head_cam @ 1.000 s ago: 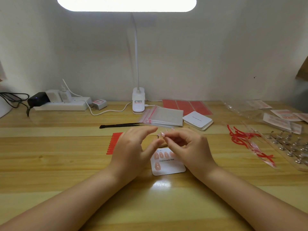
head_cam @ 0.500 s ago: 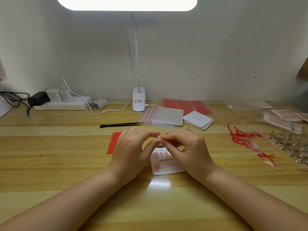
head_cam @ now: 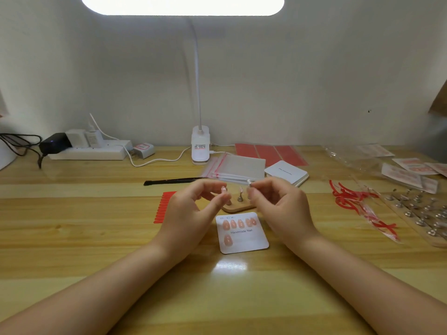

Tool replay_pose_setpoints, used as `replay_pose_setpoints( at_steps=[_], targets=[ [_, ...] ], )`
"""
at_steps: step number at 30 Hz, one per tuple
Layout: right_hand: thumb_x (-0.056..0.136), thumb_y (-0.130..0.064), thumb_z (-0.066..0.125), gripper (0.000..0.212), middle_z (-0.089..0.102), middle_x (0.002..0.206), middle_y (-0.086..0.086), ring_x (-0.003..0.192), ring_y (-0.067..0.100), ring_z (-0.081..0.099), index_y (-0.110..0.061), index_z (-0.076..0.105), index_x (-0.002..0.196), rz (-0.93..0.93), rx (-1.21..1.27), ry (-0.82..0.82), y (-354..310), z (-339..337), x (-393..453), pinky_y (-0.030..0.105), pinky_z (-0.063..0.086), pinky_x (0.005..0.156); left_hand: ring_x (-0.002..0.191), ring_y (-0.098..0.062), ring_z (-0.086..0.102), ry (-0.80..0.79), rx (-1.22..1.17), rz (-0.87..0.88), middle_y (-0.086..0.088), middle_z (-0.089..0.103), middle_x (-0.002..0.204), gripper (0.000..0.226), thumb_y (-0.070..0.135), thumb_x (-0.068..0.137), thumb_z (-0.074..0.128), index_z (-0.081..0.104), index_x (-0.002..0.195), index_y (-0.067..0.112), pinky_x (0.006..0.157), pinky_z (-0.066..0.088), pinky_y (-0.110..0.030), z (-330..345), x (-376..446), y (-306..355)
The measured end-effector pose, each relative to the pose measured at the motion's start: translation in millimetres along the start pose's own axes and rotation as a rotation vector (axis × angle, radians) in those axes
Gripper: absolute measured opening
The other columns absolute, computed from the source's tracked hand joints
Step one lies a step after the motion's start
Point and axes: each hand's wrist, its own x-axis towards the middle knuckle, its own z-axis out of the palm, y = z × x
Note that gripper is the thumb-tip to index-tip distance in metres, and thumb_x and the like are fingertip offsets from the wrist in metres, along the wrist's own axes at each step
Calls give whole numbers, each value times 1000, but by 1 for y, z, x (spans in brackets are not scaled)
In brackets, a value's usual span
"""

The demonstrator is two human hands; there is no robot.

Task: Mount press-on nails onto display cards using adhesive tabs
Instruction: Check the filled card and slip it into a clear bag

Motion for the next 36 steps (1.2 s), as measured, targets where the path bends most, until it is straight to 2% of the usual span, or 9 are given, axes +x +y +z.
replay_pose_setpoints(
  at_steps=[4, 7, 11, 16, 19, 22, 24, 28, 36],
  targets=[
    [86, -19, 71, 12, 71, 71, -8, 72, 5, 67, -28, 66, 79, 174, -29, 114, 14, -11, 13, 25, 51, 67, 89, 2, 62, -16, 40, -17, 22, 68, 91, 31, 45, 79, 64, 68, 104, 28, 75, 46, -11, 1, 0, -3],
    [83, -27, 72, 14, 66, 64, -18, 61, -2, 59, -32, 66, 72, 226, -188, 87, 21, -15, 18, 20, 41, 57, 89, 4, 61, -26, 56, -29, 21, 68, 93, 31, 46, 78, 64, 67, 105, 30, 76, 46, -10, 1, 1, -5],
    [81, -36, 73, 11, 57, 56, -17, 57, 2, 51, -36, 71, 71, 289, -381, 28, 27, -17, 22, 21, 31, 51, 89, 4, 61, -32, 70, -37, 20, 68, 94, 32, 46, 78, 63, 67, 106, 29, 74, 44, -8, 0, 1, -6],
    [86, -40, 69, 14, 61, 85, -32, 65, -8, 48, -29, 78, 90, 260, -514, -81, 29, -18, 25, 15, 32, 54, 90, 1, 61, -67, 115, -27, 20, 67, 97, 29, 44, 80, 64, 66, 106, 31, 76, 49, -14, 1, 1, -8],
    [83, -37, 72, 10, 61, 67, -24, 64, -3, 53, -28, 77, 86, 253, -499, -76, 26, -19, 23, 16, 33, 53, 91, 1, 60, -75, 141, -23, 21, 66, 98, 25, 41, 82, 66, 65, 106, 33, 78, 50, -16, 1, 1, -10],
    [77, -35, 70, 18, 57, 55, -13, 60, 8, 57, -27, 65, 62, 208, -516, -17, 18, -24, 21, 21, 37, 53, 90, 3, 59, -66, 195, -11, 23, 64, 98, 25, 39, 85, 66, 64, 108, 31, 74, 50, -15, 2, 1, -11],
    [73, -42, 72, 23, 57, 55, -12, 56, 4, 54, -25, 64, 60, 159, -475, -136, 7, -32, 24, 24, 39, 53, 83, 1, 60, -53, 280, 4, 26, 60, 94, 24, 40, 87, 62, 62, 109, 30, 68, 50, -16, 2, 0, -11],
    [46, -80, 69, 60, 58, 68, -15, 62, -5, 54, -36, 68, 86, 224, -586, -709, -28, -42, 31, 16, 35, 52, 76, -4, 59, -53, 493, 22, 22, 56, 85, 19, 36, 92, 60, 57, 108, 27, 64, 52, -29, 4, -1, -12],
    [46, -73, 80, 98, 44, 75, -22, 67, -3, 45, -38, 45, 132, 227, -763, -886, -35, -36, 24, 18, 28, 54, 85, -7, 54, -170, 559, -24, 23, 49, 79, 15, 43, 93, 55, 54, 102, 31, 75, 47, -31, 6, -1, -16]
  ],
)
